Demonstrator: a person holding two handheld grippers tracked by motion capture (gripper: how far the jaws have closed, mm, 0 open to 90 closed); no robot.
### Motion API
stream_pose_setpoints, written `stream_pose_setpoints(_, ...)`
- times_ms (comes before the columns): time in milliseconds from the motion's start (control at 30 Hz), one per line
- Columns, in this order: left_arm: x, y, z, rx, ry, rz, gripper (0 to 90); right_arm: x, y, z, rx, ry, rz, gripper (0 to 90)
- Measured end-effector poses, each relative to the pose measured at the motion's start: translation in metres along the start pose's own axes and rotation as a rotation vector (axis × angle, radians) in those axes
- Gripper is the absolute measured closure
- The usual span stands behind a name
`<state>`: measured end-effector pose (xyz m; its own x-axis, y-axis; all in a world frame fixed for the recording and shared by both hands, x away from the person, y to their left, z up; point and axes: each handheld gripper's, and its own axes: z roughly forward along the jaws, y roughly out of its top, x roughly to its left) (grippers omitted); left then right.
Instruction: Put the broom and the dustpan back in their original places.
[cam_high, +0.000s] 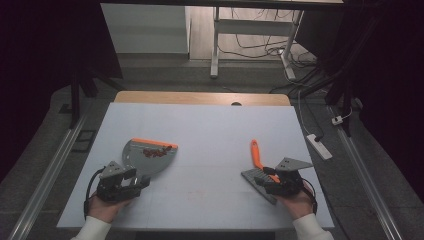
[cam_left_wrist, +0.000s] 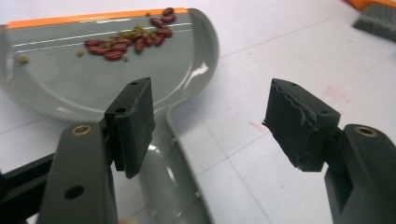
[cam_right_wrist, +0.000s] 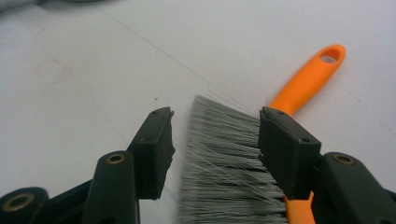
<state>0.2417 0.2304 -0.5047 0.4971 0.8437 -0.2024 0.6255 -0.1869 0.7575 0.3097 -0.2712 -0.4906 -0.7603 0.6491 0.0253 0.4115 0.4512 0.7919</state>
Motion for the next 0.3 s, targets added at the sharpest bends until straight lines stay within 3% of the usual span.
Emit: stream_pose_setpoints(300, 0.0003, 0.003, 0.0064, 0.018, -0.039, 0.027, 33.6, 0.0036, -0.0024, 0.001, -0.003, 0.024, -0.038, 44.8)
